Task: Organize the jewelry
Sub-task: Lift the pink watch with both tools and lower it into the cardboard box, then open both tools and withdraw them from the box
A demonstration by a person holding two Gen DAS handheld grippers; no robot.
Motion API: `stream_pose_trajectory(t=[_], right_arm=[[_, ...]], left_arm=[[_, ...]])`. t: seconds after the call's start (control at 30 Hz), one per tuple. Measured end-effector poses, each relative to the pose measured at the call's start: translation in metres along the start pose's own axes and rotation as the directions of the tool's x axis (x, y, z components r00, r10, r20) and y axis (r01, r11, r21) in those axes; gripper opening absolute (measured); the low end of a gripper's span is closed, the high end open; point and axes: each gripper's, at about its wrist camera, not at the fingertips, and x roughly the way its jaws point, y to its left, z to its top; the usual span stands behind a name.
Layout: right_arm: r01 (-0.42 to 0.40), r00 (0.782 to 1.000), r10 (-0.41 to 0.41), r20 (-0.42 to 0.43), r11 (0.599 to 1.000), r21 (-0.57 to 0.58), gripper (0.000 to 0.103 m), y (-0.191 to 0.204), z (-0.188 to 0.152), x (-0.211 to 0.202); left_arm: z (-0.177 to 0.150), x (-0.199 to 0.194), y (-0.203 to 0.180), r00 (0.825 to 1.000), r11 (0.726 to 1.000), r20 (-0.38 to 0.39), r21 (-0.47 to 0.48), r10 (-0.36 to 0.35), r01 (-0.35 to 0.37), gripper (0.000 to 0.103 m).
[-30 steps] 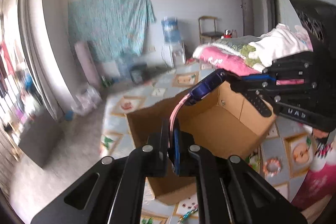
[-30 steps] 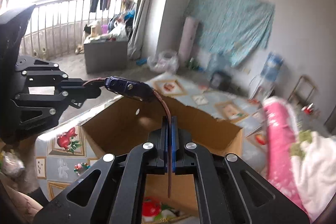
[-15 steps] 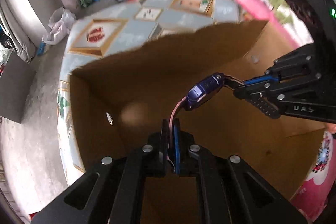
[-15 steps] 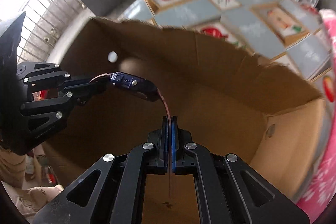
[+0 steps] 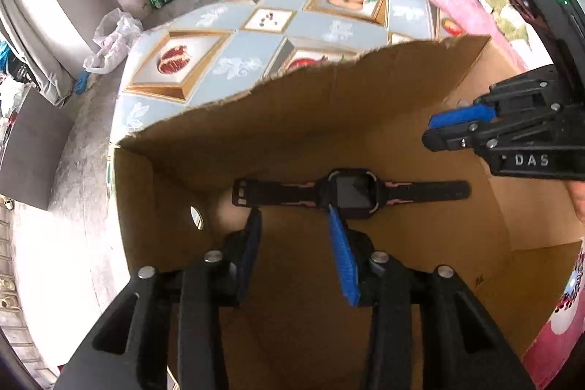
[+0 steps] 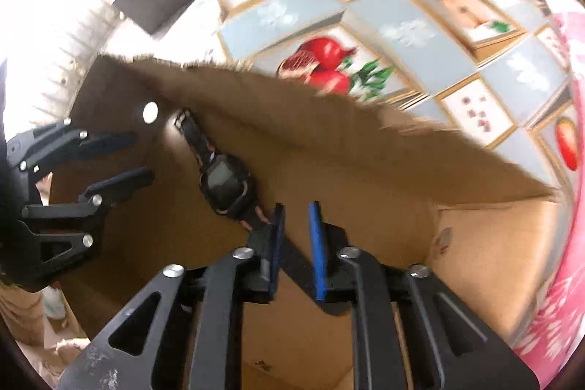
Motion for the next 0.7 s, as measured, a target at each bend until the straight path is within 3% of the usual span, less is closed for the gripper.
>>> stream_pose_trajectory(t=[0.1, 0.17, 0.3, 0.43, 0.6, 0.7], right_arm=[[-0.025, 0.989, 0.023, 0.143, 1.000, 0.011, 0.042, 0.001, -0.014, -0.029], [-0.039, 0.978, 0.031, 0.205, 0.999, 0.033, 0.048, 0.004, -0.028, -0.046], [-0.014, 0.938, -0.013, 0.346, 0.997, 0.076, 0.066, 0.007, -0.056, -0.081], [0.010, 0.887, -0.043, 0.459, 0.997, 0.073, 0.083, 0.032, -0.104, -0.120], [0.086, 0.833, -0.095, 0.545, 0.995, 0.042, 0.094, 0.064, -0.144, -0.143], [0.119, 0.797, -0.111, 0.593, 0.993, 0.026, 0.095, 0.083, -0.167, -0.150]], left_arm=[[-0.010, -0.021, -0.001, 0.997, 1.000, 0.077, -0.005, 0.000, 0.000, 0.049], [-0.014, -0.034, -0.001, 0.992, 1.000, 0.129, -0.017, 0.000, 0.002, 0.054], [-0.046, -0.079, 0.005, 0.966, 0.997, 0.257, -0.069, -0.011, 0.030, 0.068], [-0.088, -0.114, 0.010, 0.942, 0.992, 0.334, -0.115, -0.001, 0.041, 0.077], [-0.147, -0.140, 0.017, 0.929, 0.982, 0.369, -0.180, 0.012, 0.059, 0.086], [-0.182, -0.137, 0.020, 0.940, 0.969, 0.341, -0.239, 0.025, 0.061, 0.087]])
